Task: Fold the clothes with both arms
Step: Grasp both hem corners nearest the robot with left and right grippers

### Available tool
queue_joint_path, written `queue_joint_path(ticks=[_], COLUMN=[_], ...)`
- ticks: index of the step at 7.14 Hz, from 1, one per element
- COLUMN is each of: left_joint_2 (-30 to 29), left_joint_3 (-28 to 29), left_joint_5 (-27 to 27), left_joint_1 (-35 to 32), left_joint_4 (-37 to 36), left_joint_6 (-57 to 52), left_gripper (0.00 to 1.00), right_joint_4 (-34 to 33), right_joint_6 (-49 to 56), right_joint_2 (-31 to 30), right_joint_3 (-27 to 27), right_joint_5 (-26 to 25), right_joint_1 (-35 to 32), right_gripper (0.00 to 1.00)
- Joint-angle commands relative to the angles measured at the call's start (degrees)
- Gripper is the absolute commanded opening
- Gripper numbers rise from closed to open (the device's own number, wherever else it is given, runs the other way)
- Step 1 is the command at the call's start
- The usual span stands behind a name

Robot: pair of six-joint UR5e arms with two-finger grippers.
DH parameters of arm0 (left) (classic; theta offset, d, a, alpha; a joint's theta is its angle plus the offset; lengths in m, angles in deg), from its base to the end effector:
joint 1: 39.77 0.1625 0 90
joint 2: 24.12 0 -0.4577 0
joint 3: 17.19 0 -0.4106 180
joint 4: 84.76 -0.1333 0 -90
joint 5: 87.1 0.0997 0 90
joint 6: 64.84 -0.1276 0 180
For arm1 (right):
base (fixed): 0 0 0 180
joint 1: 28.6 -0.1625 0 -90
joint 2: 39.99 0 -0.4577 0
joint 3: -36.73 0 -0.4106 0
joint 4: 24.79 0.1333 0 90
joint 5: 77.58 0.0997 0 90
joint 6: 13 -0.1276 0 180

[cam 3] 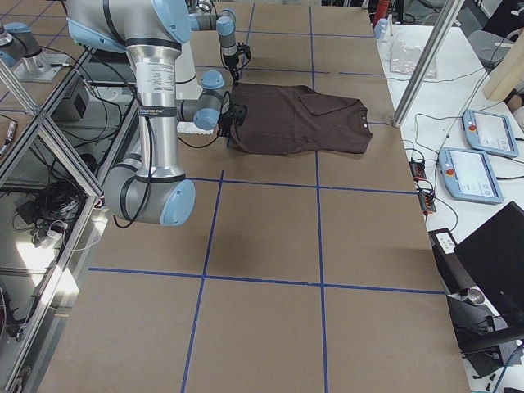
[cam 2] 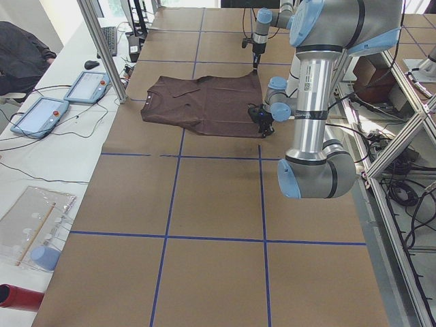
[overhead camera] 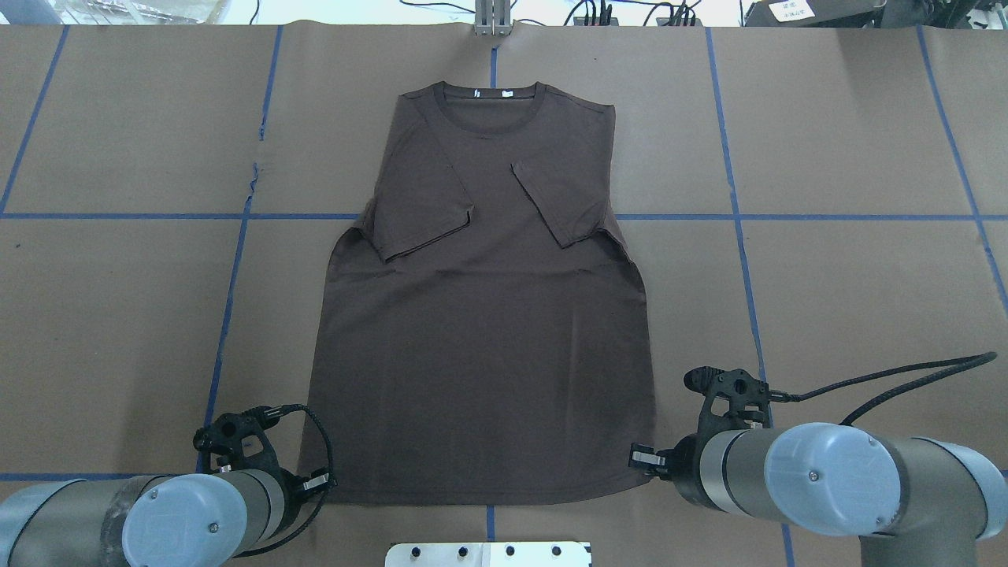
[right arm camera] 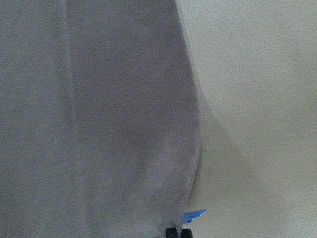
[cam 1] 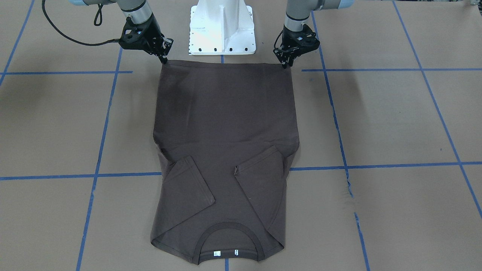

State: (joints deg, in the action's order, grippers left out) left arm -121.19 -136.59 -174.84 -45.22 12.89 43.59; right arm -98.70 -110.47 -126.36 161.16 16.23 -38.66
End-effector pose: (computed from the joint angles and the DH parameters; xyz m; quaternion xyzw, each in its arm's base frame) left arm 0.5312 -0.1896 0.3948 -0.0243 0.3752 -0.1990 0.9050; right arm -0.4842 -0.2127 0.3599 -0.0193 -0.4555 0.1207 0.8818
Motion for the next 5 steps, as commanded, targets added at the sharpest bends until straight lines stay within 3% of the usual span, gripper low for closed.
queue_joint_path(ticks=[1,3,4,5], left_joint_2=[-0.1,-0.1,-0.1,0.1], left_joint_3=[0.0,0.0,-0.1,-0.4], left_joint_5=[-0.1,-0.1,-0.4,-0.2], left_joint_1=[0.0,-0.1,-0.1,-0.2], left_joint_4=[0.0,0.0,0.1,0.3], left_joint_6=[0.5,0.5,0.4,0.6], left_gripper=[0.0,0.0,0.6,0.69], right_joint_4=[0.0,0.0,0.0,0.0], right_joint_6=[0.0,0.0,0.0,0.0], right_joint_2=[0.0,0.0,0.0,0.0], right_joint_3=[0.0,0.0,0.0,0.0], right_joint_5=[0.2,0.3,0.3,0.3], right_joint_1=[-0.2,-0.2,-0.2,-0.3], right_gripper=[0.0,0.0,0.0,0.0])
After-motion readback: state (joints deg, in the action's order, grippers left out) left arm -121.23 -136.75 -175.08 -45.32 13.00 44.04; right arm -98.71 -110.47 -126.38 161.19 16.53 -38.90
